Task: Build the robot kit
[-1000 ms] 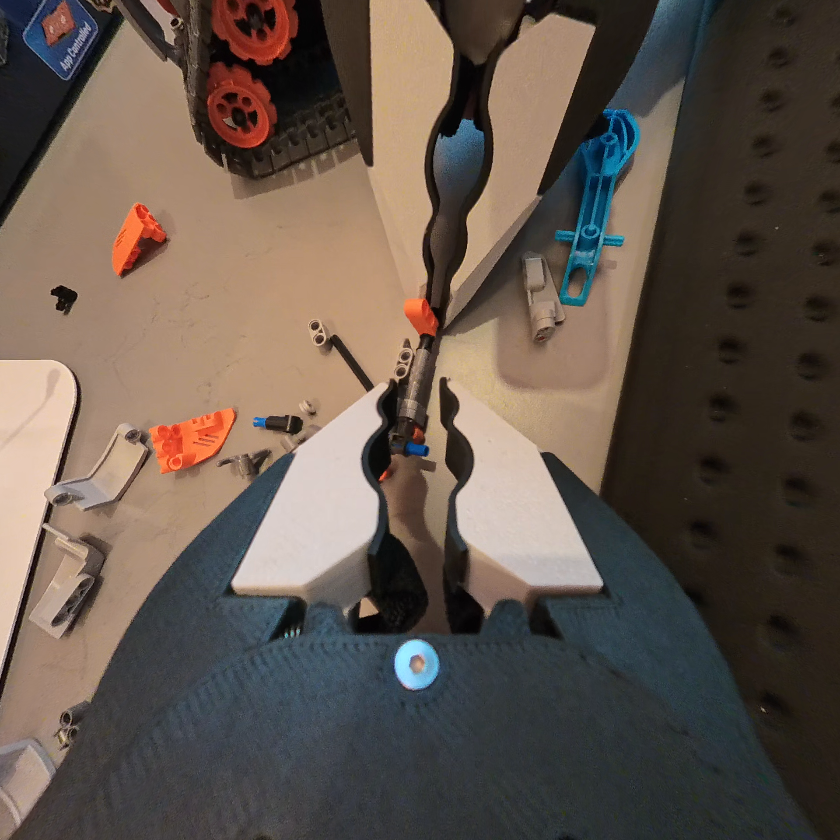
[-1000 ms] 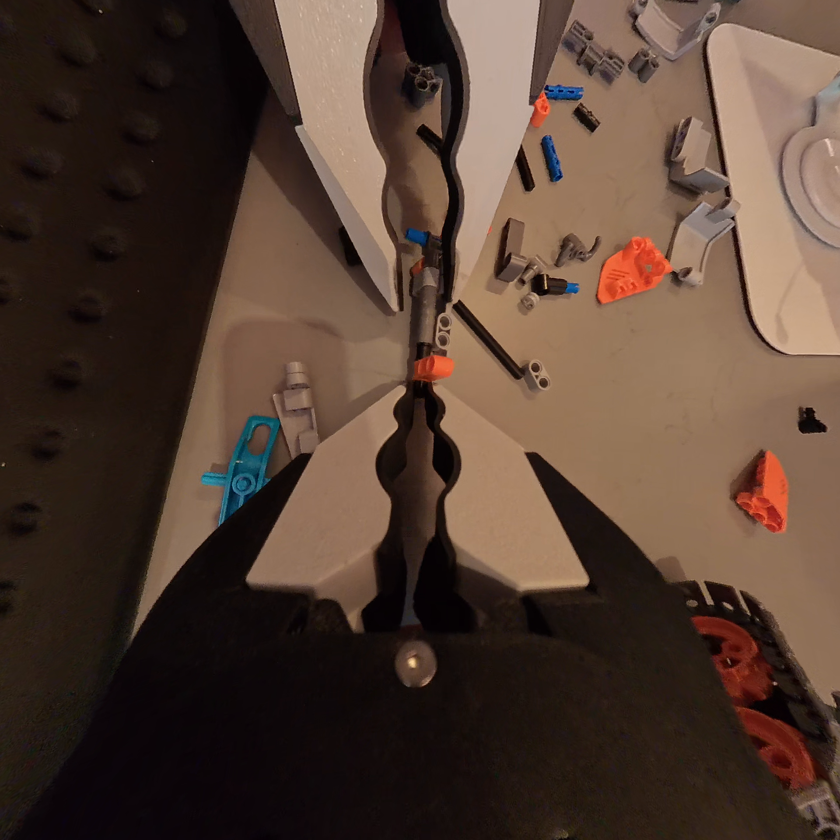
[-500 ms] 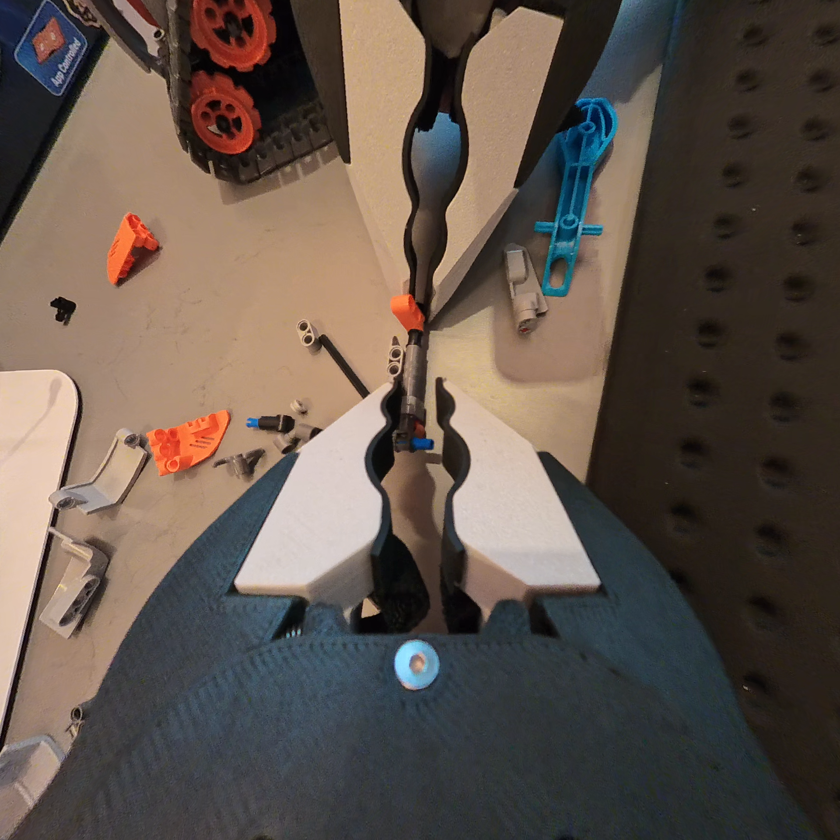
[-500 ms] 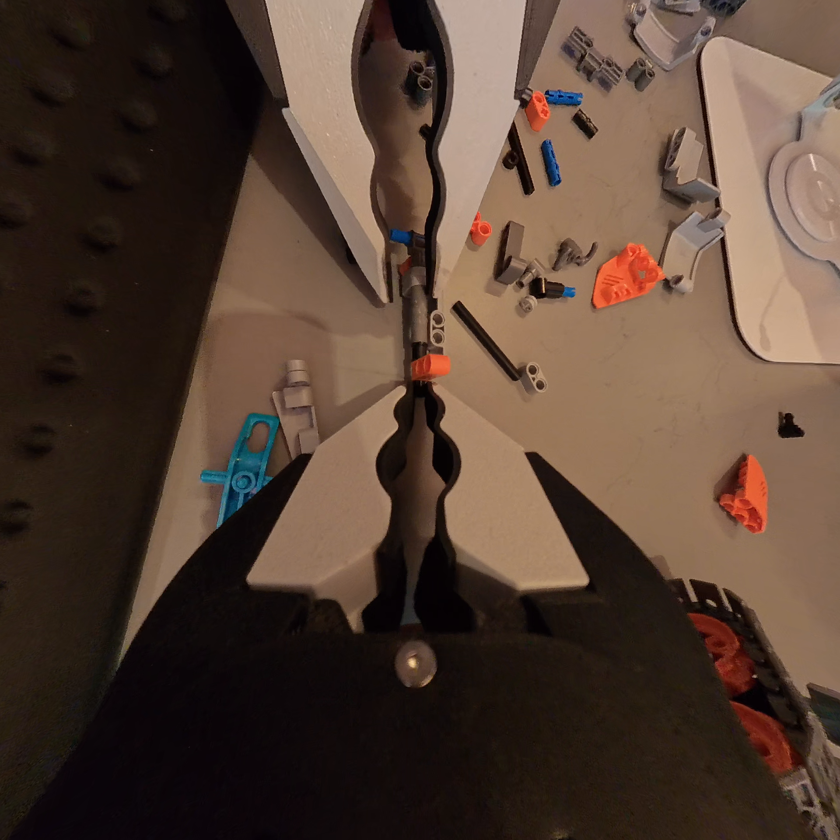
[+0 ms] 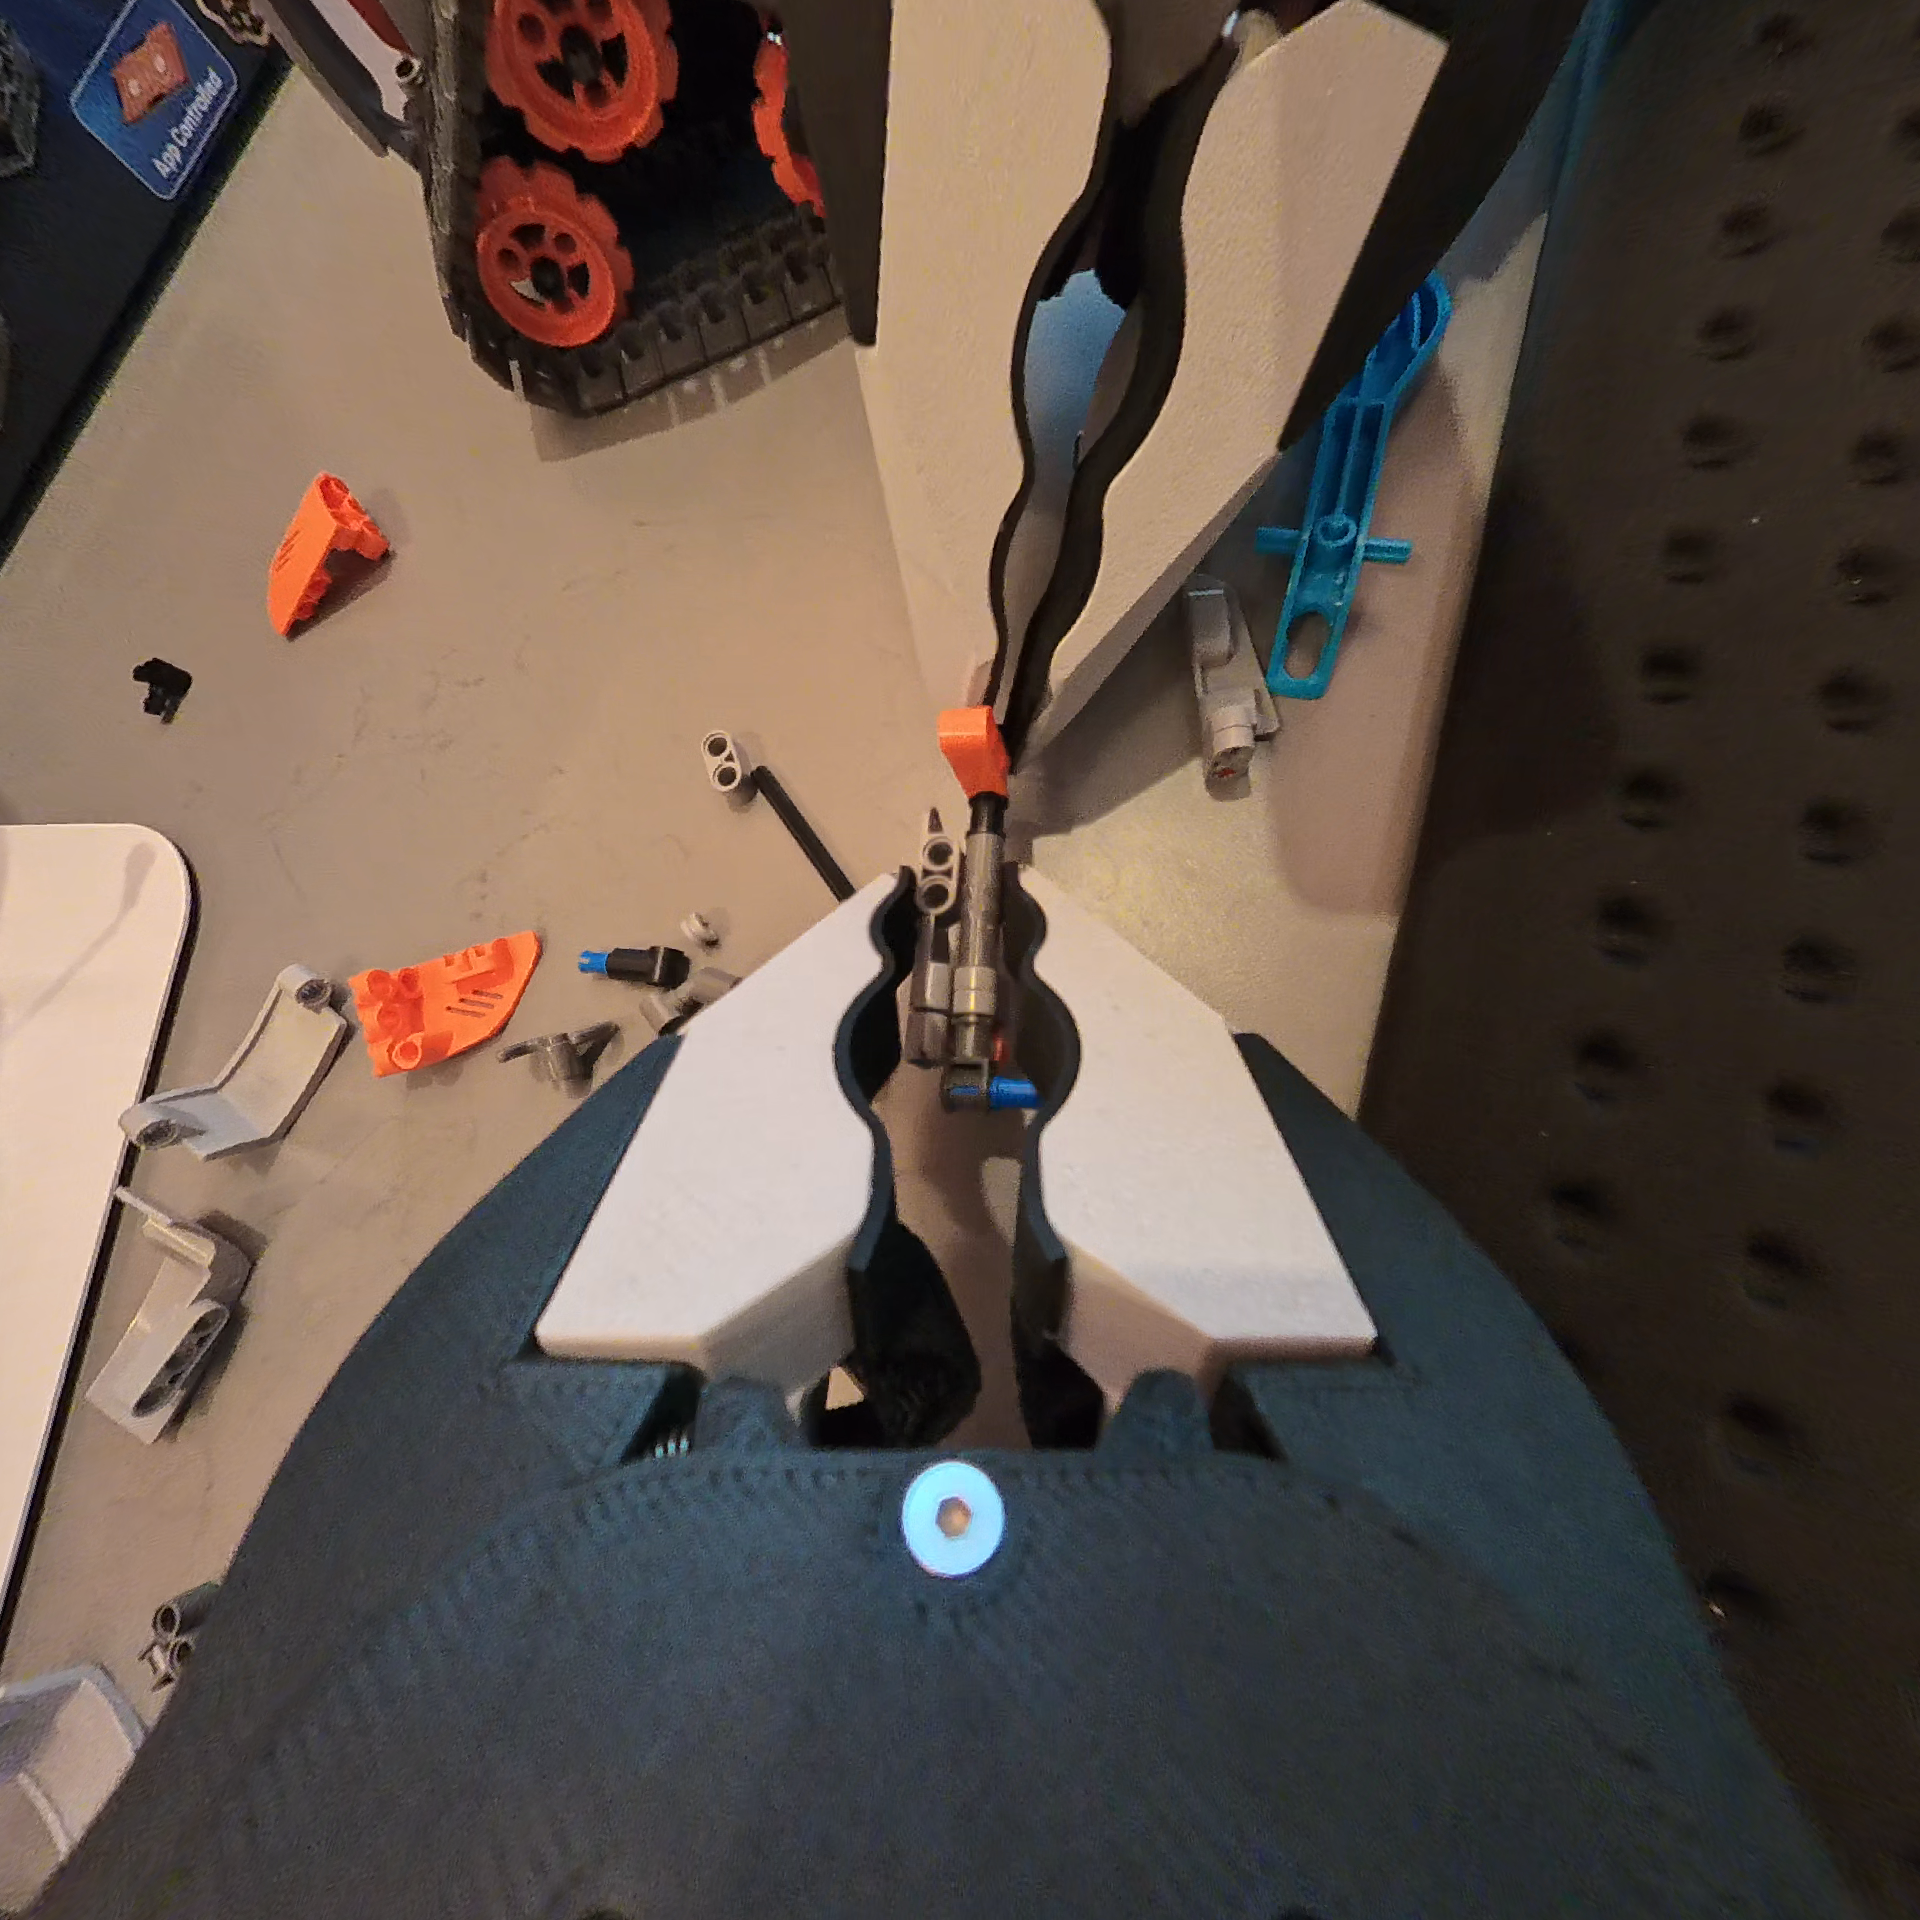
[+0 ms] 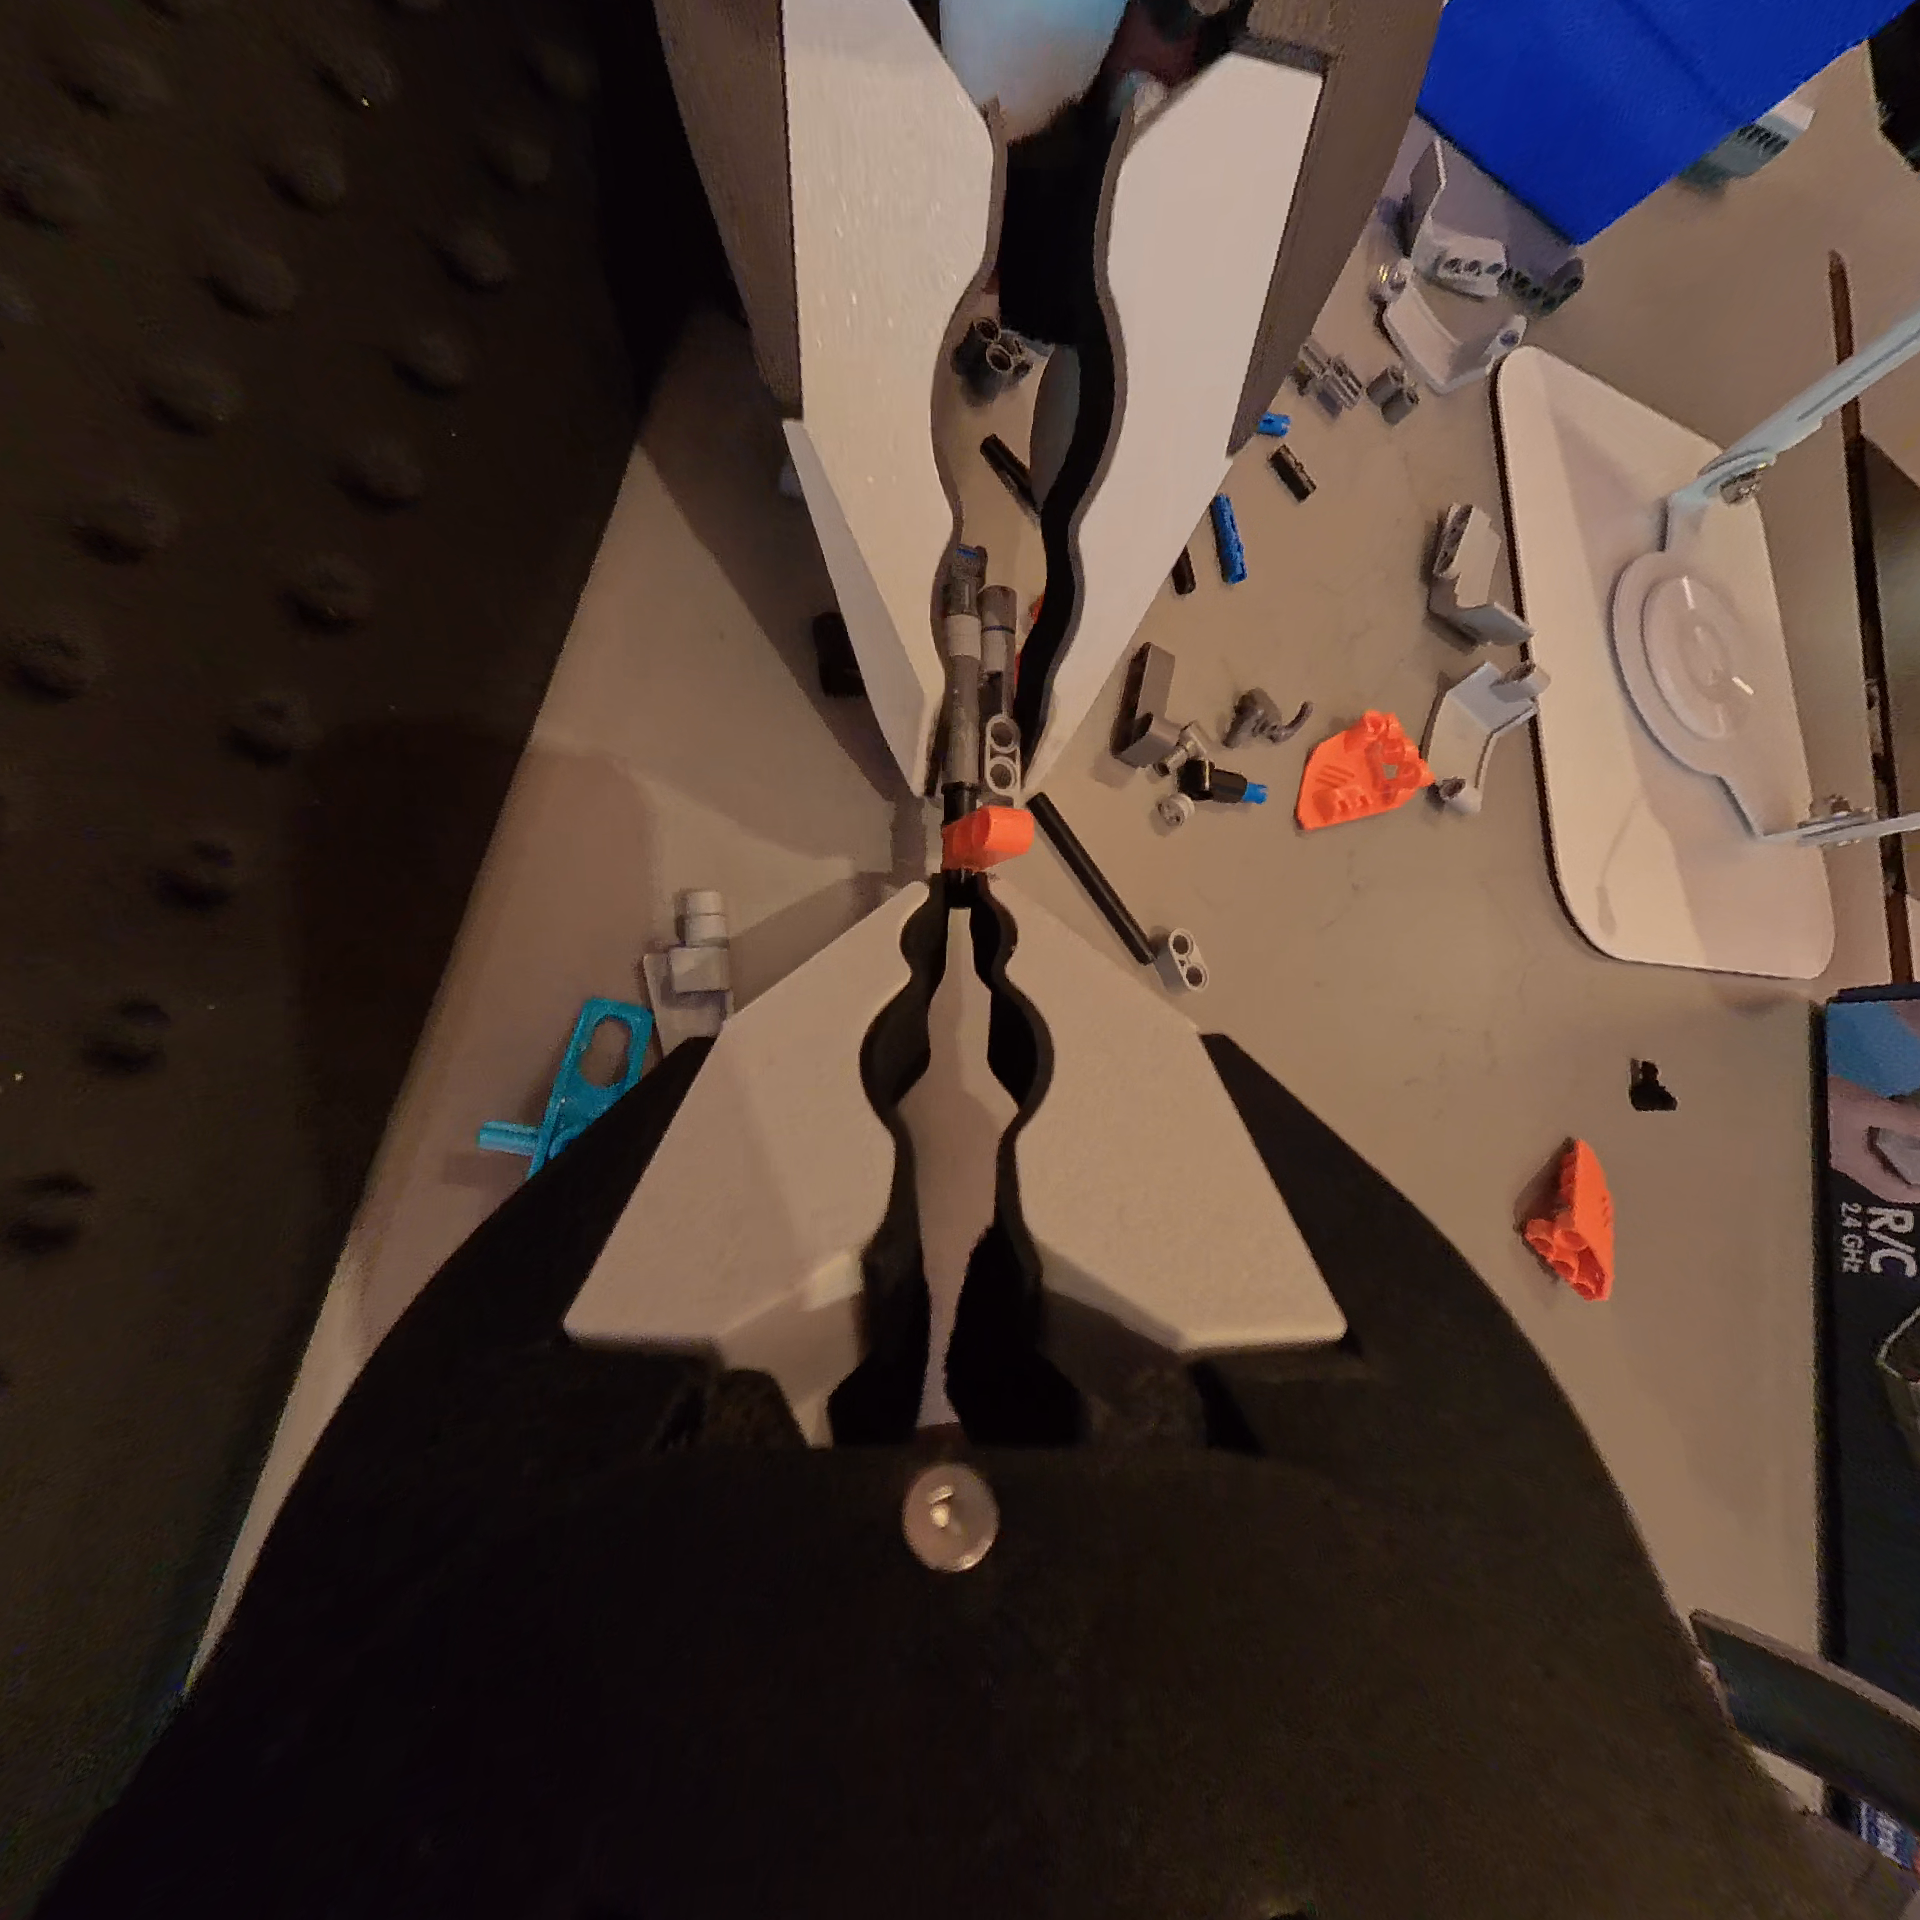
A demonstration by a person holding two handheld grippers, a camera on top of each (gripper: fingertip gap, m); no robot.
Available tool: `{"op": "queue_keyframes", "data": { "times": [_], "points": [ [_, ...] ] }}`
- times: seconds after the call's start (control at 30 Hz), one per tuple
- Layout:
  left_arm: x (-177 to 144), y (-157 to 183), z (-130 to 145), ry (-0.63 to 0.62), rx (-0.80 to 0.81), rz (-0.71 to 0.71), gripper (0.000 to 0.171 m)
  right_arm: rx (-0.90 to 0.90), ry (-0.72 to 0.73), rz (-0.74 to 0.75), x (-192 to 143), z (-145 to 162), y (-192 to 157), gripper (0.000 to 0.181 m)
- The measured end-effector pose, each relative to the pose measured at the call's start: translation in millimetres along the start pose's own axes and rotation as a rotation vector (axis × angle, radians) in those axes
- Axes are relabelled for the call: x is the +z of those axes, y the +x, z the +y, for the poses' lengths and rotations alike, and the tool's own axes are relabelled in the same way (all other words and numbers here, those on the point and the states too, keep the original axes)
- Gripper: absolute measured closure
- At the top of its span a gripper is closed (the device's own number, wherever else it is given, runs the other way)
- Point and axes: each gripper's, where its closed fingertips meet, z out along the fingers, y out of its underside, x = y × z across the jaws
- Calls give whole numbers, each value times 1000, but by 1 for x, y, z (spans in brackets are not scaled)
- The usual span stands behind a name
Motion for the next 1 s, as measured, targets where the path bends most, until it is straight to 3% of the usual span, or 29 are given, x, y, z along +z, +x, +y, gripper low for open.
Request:
{"op": "queue_keyframes", "data": {
  "times": [1.0],
  "points": [
    [-28,-19,6,40,-23,-101,159,94,60,53,-24,-6,19,170]
  ]
}}
